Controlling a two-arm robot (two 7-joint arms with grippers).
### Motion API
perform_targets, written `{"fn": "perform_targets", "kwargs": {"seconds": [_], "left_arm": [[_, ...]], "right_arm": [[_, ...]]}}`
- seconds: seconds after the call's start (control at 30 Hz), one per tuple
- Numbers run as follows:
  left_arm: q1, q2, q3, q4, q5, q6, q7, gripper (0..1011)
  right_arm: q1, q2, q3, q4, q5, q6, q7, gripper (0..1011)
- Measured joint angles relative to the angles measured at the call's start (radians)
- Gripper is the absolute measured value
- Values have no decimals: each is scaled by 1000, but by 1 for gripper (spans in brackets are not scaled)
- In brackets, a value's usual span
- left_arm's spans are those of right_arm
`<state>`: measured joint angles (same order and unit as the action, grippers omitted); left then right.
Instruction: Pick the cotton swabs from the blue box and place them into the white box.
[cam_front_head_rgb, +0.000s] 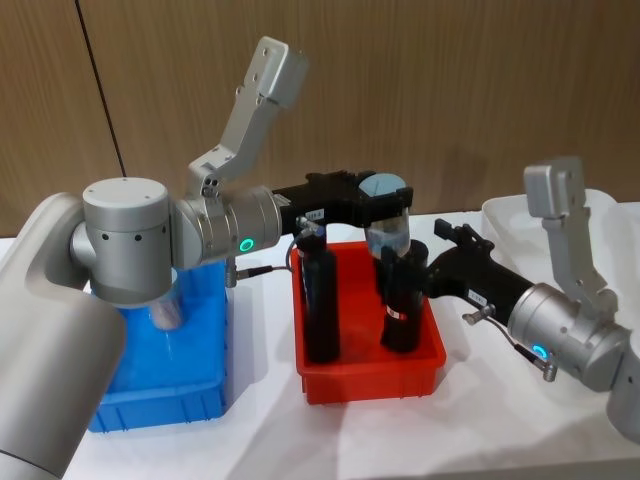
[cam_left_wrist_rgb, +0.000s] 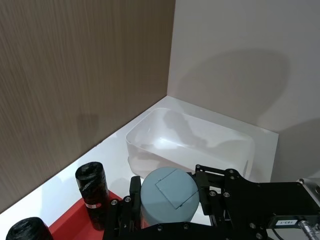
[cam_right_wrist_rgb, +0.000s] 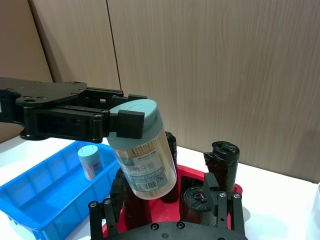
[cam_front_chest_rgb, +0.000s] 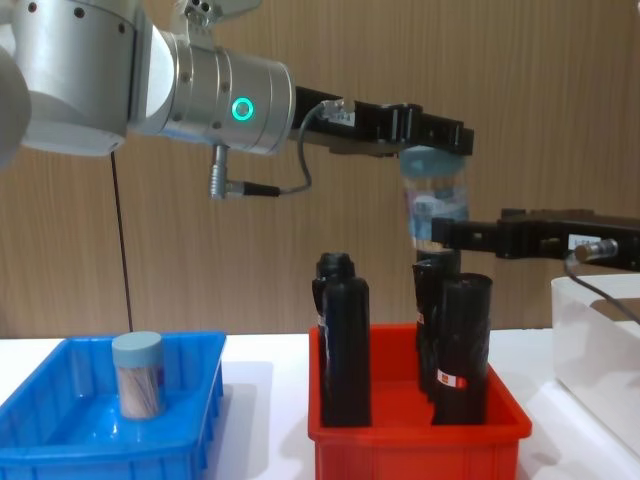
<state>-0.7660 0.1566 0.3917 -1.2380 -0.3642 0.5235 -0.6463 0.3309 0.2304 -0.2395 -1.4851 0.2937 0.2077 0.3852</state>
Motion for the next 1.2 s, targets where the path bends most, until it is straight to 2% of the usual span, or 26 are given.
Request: {"fn": "perform_targets", "kwargs": {"seconds": [0.6, 1.2], "left_arm": [[0, 0, 0, 0, 0, 0, 0, 670], [0, 0, 0, 0, 0, 0, 0, 670]], "right_arm": [[69, -30, -11, 98, -28, -26, 13, 1002], [102, -43, -21, 136, -36, -46, 35, 1002]]}}
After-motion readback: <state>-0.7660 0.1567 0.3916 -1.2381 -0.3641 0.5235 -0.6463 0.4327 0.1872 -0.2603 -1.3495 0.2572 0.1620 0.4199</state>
